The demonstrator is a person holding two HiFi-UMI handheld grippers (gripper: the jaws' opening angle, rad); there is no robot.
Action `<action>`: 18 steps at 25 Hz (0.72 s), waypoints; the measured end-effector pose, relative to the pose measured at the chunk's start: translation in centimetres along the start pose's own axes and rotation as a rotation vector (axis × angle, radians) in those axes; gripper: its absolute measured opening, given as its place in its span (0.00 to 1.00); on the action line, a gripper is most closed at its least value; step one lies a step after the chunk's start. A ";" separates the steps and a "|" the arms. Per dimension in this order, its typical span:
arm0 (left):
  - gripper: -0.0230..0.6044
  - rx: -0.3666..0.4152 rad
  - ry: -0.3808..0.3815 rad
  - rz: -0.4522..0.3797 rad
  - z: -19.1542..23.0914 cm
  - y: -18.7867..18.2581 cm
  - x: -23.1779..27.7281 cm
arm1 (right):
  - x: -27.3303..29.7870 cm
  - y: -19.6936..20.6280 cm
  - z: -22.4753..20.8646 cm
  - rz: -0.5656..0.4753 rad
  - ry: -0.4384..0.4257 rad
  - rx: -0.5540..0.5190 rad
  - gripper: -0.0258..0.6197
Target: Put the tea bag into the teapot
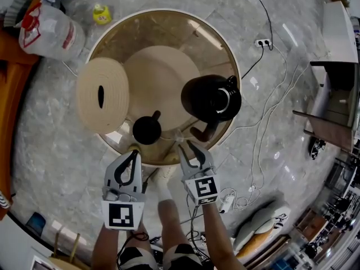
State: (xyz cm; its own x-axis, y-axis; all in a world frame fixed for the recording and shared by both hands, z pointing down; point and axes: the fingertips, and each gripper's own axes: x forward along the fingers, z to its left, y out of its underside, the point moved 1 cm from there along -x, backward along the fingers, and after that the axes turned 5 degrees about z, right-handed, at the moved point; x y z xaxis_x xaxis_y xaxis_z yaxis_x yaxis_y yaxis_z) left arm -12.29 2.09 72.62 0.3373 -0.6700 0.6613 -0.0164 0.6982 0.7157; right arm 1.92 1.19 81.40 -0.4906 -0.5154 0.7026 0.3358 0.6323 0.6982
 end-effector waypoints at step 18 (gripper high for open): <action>0.06 -0.020 -0.016 0.005 1.7 1.7 0.2 | 3.4 3.5 0.1 0.088 0.022 -0.031 0.05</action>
State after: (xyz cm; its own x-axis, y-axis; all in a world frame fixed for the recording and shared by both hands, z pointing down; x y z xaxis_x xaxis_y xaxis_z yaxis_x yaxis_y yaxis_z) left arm -13.83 2.69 74.34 0.3222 -0.6706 0.6682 0.0013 0.7061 0.7081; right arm 1.37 1.68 86.26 -0.4401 -0.4716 0.7642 0.4021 0.6574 0.6372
